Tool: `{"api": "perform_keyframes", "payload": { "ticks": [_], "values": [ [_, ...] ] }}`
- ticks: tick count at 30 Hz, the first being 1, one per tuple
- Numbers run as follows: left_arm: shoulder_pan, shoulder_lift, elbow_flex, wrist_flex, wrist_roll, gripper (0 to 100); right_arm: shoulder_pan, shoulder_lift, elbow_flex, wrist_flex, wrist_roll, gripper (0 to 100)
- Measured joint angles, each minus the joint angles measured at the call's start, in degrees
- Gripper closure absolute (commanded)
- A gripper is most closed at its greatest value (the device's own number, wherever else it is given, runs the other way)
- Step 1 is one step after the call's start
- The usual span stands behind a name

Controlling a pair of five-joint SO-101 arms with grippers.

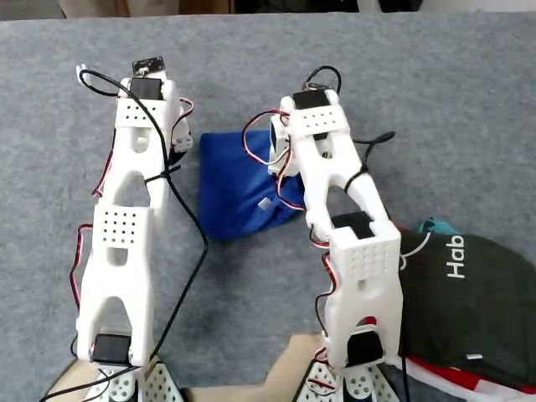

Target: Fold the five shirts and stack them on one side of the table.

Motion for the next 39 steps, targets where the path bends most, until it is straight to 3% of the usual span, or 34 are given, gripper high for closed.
{"api": "perform_keyframes", "payload": {
  "ticks": [5, 10, 16, 23, 31, 39],
  "values": [
    [-0.35, 0.0, 0.0, -1.05, -0.53, 98, 0.0, 0.0, 0.0, 0.0, 0.0, 99.4],
    [-6.86, 0.0, 0.0, -5.1, -3.34, 98, 1.32, 0.0, 0.0, 0.97, 0.0, 99.4],
    [-13.01, 0.0, 0.18, -8.44, -3.87, 98, 6.95, 0.0, -6.15, 9.41, 0.0, 99.4],
    [-15.3, 0.0, 0.18, -9.32, -3.87, 98, 14.86, -7.12, -6.68, 10.02, 6.24, 99.4],
    [-15.82, 0.0, 0.18, -9.32, -3.87, 98, 19.52, -28.31, 11.78, 10.11, 10.11, 99.4],
    [-15.82, 0.0, 0.18, -9.32, -3.87, 98, 34.99, -45.36, 32.18, 10.11, 20.22, 99.4]
  ]
}}
